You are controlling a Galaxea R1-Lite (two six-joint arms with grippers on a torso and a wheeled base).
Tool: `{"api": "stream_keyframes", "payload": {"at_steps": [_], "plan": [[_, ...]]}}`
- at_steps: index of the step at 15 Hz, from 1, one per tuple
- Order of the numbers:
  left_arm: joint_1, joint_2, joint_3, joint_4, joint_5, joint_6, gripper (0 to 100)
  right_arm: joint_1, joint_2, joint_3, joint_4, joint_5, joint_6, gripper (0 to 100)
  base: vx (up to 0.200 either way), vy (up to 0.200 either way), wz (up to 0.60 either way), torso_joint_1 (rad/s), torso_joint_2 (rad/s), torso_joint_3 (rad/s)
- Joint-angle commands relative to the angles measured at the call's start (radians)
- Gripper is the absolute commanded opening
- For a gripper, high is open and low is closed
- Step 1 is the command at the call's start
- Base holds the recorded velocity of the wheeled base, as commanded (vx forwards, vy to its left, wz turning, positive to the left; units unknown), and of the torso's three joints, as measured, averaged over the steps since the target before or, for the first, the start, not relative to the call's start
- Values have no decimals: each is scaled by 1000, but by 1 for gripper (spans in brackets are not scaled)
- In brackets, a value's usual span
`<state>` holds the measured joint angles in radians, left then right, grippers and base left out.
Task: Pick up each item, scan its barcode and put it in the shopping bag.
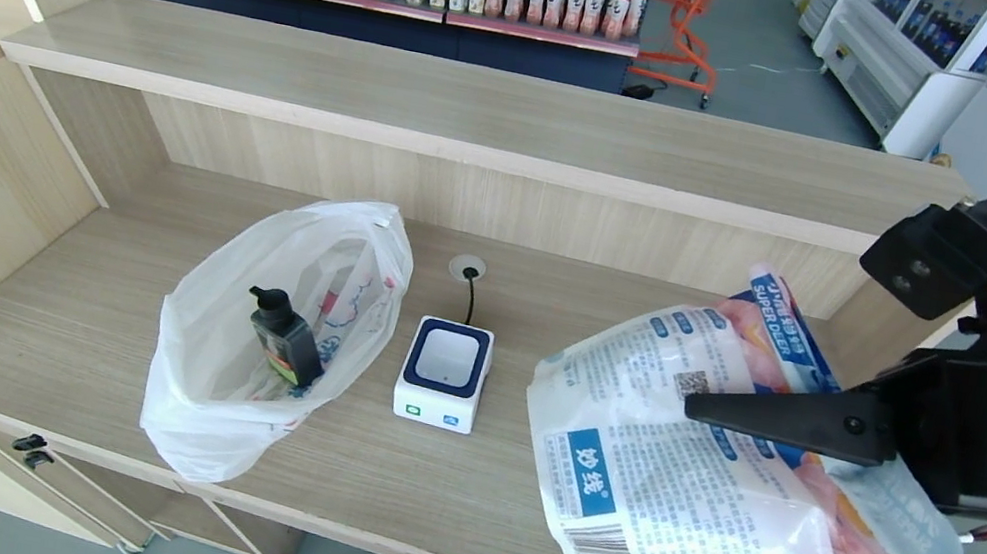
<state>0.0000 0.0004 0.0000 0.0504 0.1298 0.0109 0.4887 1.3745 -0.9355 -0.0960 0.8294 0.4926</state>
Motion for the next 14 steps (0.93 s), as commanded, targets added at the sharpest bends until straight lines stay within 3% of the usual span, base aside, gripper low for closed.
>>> {"api": "stream_keyframes", "payload": {"at_steps": [1,7,9,11,13,14], "plan": [[0,0,0,0,1,0,100,1,-5,0,-1,1,0,0,0,0,0,0,0,0],[0,0,0,0,1,0,100,1,-18,3,1,1,-5,0,0,0,0,0,0,0],[0,0,0,0,1,0,100,-9,-40,26,1,-1,-74,0,0,0,0,0,0,0],[0,0,0,0,1,0,100,-99,-60,87,15,-32,-416,0,0,0,0,0,0,0],[0,0,0,0,1,0,100,-210,-61,149,36,-266,-868,0,0,0,0,0,0,0],[0,0,0,0,1,0,100,-225,-63,158,35,-283,-934,0,0,0,0,0,0,0]]}}
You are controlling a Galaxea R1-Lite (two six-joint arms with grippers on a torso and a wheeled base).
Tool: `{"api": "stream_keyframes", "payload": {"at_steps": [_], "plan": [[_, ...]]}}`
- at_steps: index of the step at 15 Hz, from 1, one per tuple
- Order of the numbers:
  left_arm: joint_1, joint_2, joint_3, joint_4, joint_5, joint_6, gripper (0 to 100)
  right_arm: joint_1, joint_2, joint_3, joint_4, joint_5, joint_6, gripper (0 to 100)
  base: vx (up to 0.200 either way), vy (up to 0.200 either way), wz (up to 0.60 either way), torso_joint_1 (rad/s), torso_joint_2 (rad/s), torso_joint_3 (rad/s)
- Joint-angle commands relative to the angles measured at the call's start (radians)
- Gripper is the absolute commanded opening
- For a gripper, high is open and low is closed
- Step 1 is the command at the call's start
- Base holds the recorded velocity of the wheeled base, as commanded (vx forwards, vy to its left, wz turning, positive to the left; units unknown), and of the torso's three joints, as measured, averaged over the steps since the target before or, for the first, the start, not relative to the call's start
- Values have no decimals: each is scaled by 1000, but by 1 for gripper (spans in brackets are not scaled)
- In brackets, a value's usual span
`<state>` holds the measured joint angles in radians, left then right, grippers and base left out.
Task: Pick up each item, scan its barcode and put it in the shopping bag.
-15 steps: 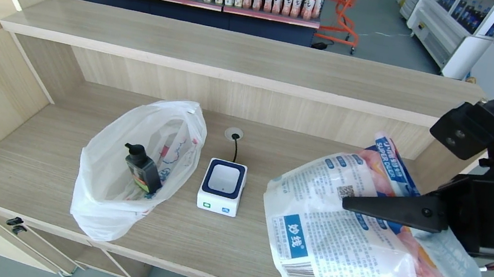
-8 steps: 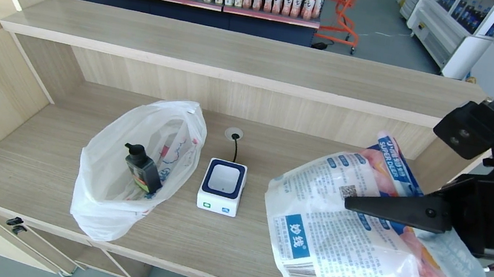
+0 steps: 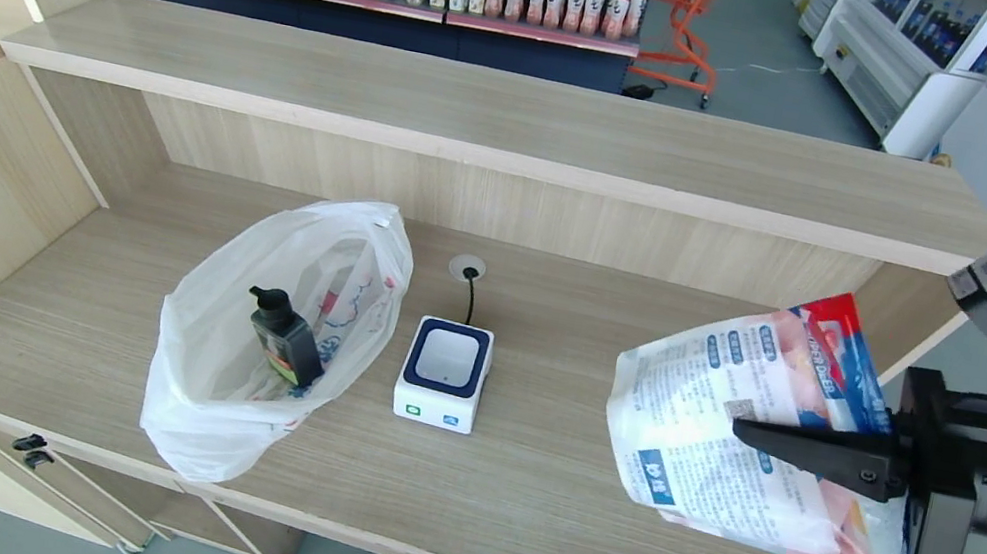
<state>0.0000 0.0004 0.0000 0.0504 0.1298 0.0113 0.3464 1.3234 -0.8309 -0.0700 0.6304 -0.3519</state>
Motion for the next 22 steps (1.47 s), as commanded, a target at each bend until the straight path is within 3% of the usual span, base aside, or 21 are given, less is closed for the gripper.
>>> {"api": "stream_keyframes", "payload": {"at_steps": [1,4,7,16,22], "plan": [[0,0,0,0,1,-1,100,-122,-27,62,3,-107,-199,0,0,0,0,0,0,0],[0,0,0,0,1,-1,100,-112,-95,99,-11,-242,-300,0,0,0,0,0,0,0],[0,0,0,0,1,-1,100,-133,-104,188,-179,-284,-384,0,0,0,0,0,0,0],[0,0,0,0,1,1,100,-127,-108,202,-221,-278,-384,0,0,0,0,0,0,0],[0,0,0,0,1,1,100,-124,-79,185,-221,-232,-378,0,0,200,0,7,1,2]]}}
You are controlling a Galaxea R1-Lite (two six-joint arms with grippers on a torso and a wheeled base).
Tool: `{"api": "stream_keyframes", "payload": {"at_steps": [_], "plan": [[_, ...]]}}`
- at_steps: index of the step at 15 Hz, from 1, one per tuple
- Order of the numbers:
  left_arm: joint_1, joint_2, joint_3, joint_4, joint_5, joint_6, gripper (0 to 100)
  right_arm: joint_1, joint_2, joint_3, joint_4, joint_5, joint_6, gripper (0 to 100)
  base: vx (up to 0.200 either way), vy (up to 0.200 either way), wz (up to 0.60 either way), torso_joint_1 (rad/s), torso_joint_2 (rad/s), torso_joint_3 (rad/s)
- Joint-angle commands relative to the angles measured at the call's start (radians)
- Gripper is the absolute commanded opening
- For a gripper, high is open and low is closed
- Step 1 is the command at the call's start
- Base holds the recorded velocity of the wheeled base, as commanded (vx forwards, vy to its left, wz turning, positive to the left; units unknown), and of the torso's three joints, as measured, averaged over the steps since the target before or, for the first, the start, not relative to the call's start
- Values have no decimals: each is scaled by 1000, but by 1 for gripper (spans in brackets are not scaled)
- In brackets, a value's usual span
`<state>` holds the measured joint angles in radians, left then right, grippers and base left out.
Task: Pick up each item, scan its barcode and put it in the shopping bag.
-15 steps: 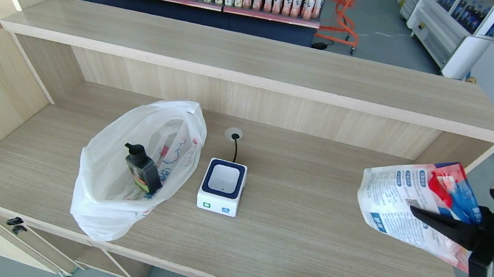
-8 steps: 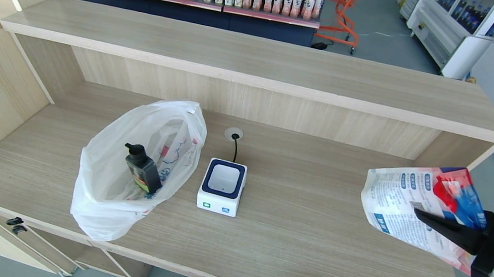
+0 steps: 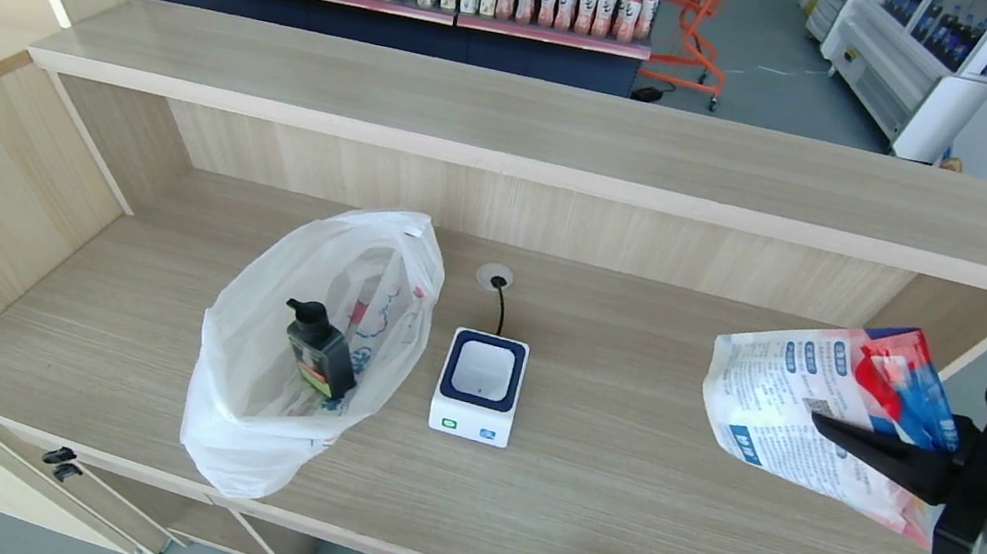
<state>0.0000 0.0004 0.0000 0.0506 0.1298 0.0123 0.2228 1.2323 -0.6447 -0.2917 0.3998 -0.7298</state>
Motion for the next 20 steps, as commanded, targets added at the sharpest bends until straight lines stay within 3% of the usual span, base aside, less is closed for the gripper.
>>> {"api": "stream_keyframes", "payload": {"at_steps": [1,9,12,18,20], "plan": [[0,0,0,0,1,0,100,0,15,-6,0,1,0,0,0,200,0,-7,2,7],[0,0,0,0,1,1,100,-5,96,-43,-4,13,0,0,0,200,0,3,2,2],[0,0,0,0,1,5,100,-5,111,-41,-4,14,0,0,0,0,0,0,0,0],[0,0,0,0,1,8,100,-6,159,-46,-7,50,-2,0,200,0,0,-2,4,4],[0,0,0,0,1,0,100,-5,203,-50,-34,85,-2,0,0,0,0,0,0,0]]}}
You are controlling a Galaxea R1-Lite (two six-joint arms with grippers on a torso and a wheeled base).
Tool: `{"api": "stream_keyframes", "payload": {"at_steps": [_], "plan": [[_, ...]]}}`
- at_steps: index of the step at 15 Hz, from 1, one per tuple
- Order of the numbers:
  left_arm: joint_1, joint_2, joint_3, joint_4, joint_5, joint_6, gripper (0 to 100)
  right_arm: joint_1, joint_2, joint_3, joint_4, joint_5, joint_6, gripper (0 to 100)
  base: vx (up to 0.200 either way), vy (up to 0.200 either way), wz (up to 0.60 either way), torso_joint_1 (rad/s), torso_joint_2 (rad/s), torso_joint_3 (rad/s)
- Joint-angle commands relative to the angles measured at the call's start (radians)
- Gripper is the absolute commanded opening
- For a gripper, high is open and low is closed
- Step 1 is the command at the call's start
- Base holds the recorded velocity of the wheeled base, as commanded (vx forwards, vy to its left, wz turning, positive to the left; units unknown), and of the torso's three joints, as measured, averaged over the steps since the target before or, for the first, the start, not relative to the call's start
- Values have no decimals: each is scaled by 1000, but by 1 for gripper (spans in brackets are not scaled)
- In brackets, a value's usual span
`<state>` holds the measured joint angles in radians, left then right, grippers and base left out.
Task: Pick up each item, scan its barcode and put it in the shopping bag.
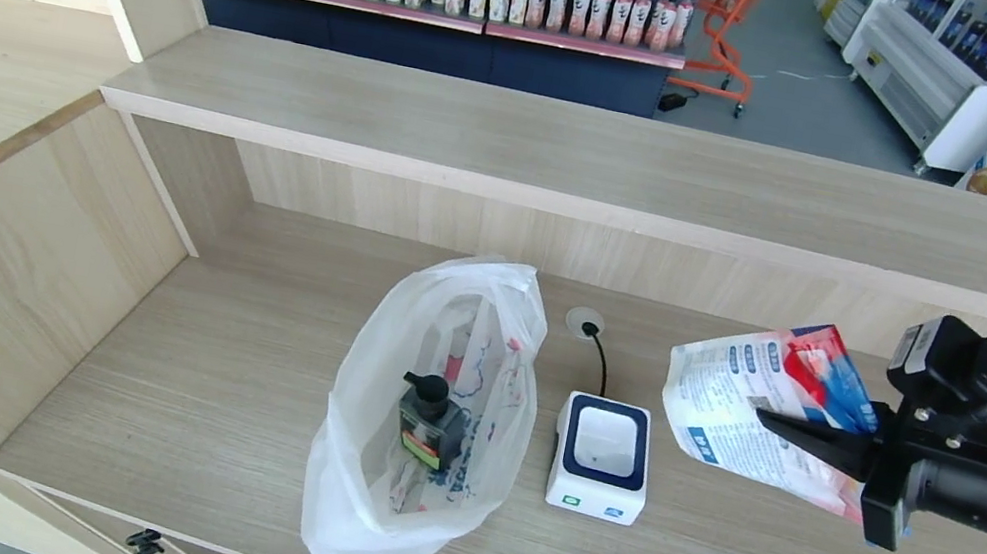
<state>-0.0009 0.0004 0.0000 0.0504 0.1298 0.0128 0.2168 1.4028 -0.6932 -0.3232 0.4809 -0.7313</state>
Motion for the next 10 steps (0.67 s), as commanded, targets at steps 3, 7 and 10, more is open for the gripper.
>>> {"api": "stream_keyframes", "payload": {"at_steps": [3,7,10], "plan": [[1,0,0,0,1,0,100,4,88,-11,-16,68,-11,0,0,0,0,0,0,0],[1,0,0,0,1,0,100,-1,191,-40,-34,153,-154,0,0,0,0,0,0,0],[1,0,0,0,1,0,100,-4,263,-45,-53,189,-306,0,0,0,0,0,0,0]]}}
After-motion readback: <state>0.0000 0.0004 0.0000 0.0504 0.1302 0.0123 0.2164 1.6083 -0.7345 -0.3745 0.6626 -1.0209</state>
